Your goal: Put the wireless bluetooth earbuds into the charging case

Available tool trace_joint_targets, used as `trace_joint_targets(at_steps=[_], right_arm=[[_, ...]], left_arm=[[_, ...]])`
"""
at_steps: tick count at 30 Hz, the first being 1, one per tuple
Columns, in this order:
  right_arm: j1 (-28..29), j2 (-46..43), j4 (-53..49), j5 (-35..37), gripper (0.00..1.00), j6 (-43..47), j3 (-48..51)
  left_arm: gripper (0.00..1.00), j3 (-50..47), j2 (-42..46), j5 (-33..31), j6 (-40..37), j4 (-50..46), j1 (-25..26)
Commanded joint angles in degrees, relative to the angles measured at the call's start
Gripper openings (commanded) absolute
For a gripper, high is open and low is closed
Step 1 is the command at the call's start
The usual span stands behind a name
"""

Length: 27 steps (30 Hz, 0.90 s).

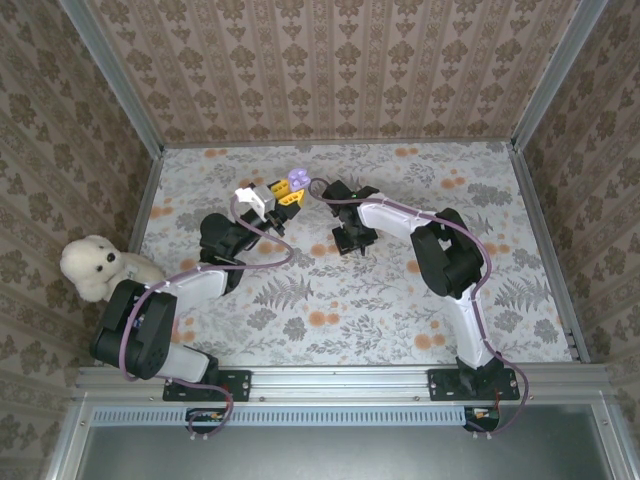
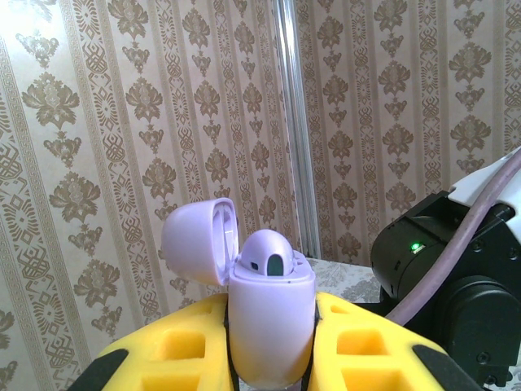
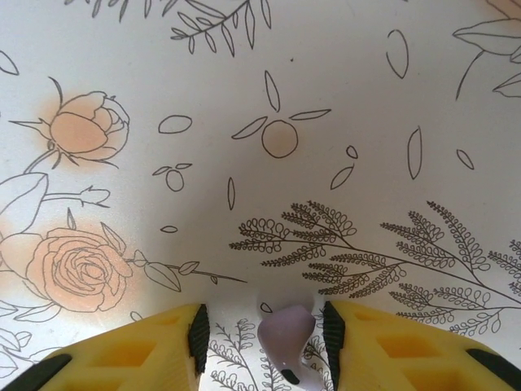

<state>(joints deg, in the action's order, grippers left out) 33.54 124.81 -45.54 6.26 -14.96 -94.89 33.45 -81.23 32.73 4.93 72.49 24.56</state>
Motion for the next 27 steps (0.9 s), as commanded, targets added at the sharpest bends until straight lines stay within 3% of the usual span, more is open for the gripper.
trace_joint_targets(at_steps=[1,8,27], right_arm=[[0.1,2.0,-1.9,2.9,0.44,0.6,-1.1],[0.0,1.4,-2.4,3.7,0.38,1.0,-0.1],[-1.6,-1.8,-0.7,3.5,0.36,1.1,5.0]], left_arm=[[0.00,0.4,1.1,0.3,1.0,1.9,0.0],[0.00,0.5,1.0,0.3,1.0,1.9,0.0],[0.00,1.0,0.6,0.3,1.2,1.9,0.1]])
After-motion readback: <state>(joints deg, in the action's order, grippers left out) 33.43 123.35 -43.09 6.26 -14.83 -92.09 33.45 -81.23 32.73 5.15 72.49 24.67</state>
